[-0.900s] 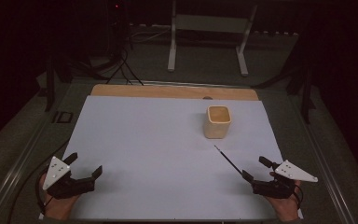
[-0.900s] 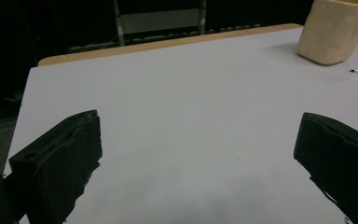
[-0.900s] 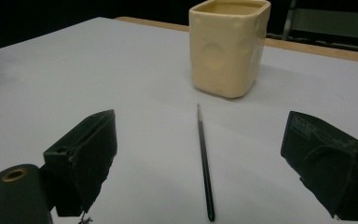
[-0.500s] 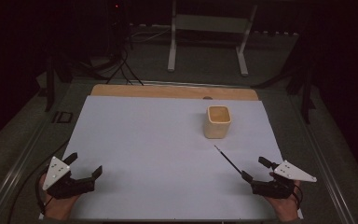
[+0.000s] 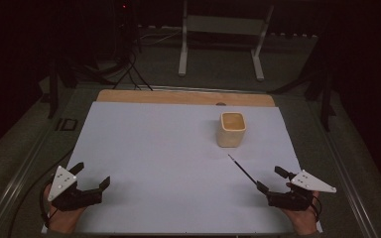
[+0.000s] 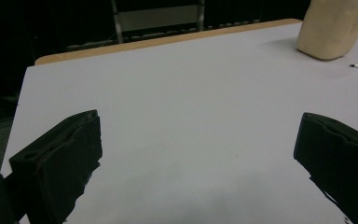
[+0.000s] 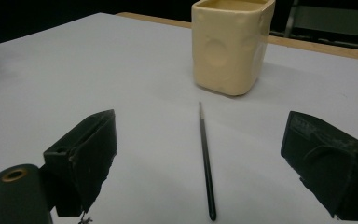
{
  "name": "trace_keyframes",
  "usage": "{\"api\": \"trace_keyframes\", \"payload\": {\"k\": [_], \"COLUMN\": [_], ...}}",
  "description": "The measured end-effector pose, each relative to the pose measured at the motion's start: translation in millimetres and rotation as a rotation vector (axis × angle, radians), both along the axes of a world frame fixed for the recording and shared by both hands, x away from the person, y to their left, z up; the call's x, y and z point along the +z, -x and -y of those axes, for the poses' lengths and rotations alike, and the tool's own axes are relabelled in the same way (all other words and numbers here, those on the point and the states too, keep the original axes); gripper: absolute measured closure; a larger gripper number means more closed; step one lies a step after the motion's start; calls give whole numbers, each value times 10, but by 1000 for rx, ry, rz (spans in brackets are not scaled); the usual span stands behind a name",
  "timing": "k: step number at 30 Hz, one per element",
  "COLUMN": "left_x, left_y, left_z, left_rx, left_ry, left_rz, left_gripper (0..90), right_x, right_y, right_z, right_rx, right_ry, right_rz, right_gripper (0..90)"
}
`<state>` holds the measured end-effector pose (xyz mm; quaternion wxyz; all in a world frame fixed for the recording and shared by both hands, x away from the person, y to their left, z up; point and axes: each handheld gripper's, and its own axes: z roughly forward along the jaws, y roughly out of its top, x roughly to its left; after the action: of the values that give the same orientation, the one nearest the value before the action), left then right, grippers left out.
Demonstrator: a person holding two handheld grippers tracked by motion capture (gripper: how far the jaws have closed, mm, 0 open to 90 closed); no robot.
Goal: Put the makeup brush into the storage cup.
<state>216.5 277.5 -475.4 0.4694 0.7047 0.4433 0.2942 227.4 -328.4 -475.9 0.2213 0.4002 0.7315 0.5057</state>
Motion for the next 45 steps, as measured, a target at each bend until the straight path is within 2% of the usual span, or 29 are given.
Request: {"api": "trace_keyframes", "payload": {"k": [11, 26, 35, 45], "left_x": [-9, -27, -29, -33], "left_y": [-9, -28, -30, -36], "left_z": [3, 10, 8, 10], "left_rx": [2, 3, 5, 5], "left_ry": [1, -2, 0, -4], "left_rz": [-2, -10, -11, -13], "left_gripper": [21, 21, 21, 21], "right_x": [18, 172, 237, 310], "right_y": [-88, -215, -351, -458], "right_z": [-29, -140, -265, -324], "right_rx": [12, 55, 86, 104], "right_ry": [1, 10, 23, 42], "right_rz": [-8, 13, 6, 8], "right_gripper": [103, 103, 103, 103]}}
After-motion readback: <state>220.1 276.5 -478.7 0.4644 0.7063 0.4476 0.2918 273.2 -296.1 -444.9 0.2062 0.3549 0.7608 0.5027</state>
